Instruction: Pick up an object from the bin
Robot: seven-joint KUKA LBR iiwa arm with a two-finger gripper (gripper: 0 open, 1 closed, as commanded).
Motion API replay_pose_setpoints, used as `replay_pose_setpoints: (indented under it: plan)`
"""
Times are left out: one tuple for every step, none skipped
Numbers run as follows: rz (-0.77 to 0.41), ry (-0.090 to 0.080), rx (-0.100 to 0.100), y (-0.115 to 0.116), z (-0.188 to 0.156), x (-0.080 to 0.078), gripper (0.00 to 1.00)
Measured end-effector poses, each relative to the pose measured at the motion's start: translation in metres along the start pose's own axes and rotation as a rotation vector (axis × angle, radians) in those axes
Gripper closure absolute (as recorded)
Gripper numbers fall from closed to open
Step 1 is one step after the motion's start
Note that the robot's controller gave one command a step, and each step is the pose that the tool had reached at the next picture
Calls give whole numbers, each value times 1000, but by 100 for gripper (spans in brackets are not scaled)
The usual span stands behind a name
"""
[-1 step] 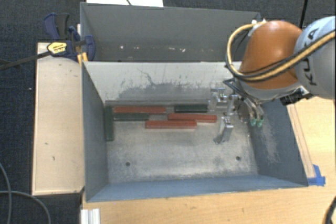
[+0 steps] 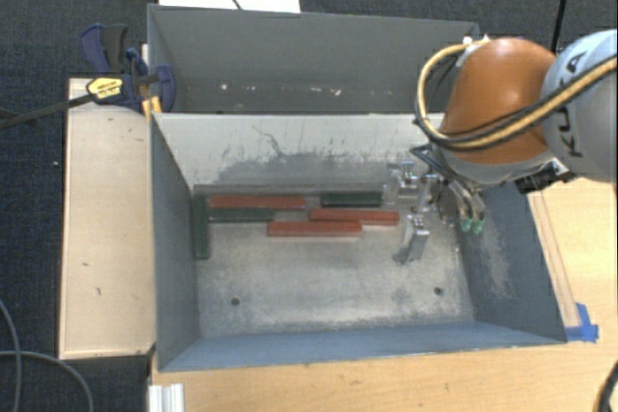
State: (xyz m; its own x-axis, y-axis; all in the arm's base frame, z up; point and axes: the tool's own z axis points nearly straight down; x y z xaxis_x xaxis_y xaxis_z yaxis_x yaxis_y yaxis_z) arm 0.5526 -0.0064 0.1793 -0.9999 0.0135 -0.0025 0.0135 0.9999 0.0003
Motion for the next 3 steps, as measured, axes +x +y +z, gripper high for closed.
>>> replay_pose_setpoints:
  plan:
    - [5,-8,0,24,48,-14,0]
    - [11,-2,-2,33,70,-18,0]
    - [275,2,0,24,88,36,100]
